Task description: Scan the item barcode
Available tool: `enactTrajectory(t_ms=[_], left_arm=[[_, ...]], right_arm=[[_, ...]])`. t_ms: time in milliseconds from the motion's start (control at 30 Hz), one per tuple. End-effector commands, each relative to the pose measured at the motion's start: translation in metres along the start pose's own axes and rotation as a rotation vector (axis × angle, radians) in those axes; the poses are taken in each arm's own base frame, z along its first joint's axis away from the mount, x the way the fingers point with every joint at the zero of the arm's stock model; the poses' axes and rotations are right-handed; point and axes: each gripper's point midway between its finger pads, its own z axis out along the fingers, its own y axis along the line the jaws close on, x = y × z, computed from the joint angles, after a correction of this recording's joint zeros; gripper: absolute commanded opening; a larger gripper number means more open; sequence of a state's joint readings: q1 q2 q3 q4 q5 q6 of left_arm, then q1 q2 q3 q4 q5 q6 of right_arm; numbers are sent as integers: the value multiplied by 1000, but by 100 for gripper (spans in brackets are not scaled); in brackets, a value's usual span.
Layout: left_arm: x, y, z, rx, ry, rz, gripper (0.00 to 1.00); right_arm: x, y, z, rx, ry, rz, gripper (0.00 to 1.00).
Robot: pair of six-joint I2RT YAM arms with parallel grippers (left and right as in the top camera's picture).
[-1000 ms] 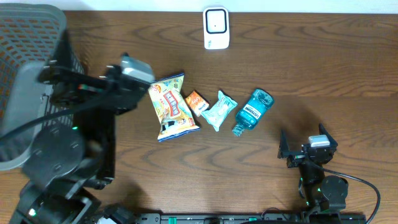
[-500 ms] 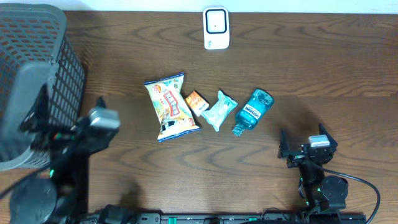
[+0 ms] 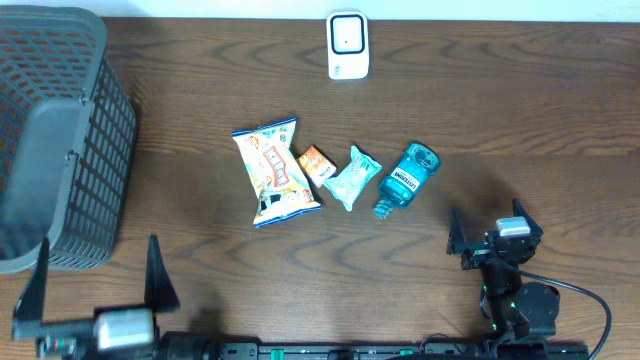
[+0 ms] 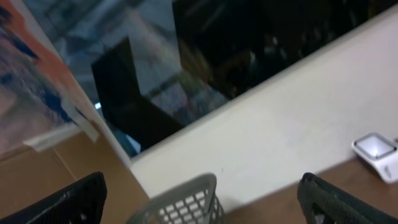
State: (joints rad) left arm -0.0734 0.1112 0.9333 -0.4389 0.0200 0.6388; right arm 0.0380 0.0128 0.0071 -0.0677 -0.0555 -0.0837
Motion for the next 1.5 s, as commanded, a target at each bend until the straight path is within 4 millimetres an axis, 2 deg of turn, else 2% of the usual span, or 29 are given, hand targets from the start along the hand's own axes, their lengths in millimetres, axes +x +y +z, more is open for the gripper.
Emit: enactTrajectory(t_ms=[0,133,433,633,700,1467], left_arm=[[-12,1,-17,-2,-71,-23,98],[-18,5,-31,-28,-111,-24,98],[-33,13,-35,-56,-168,-23,98],[-62,34,-43,-157,-281,-12,98],[-66,37,-45,-169,-299,-12,98],[-48,25,-37,-119,-226,-53,98]], right_arm=[[1,0,0,-1,1,12,99],[1,0,0,-1,1,12,99],[1,0,0,-1,1,12,99],[1,0,0,-1,1,12,99],[1,0,0,-1,1,12,99],[1,0,0,-1,1,12,99]])
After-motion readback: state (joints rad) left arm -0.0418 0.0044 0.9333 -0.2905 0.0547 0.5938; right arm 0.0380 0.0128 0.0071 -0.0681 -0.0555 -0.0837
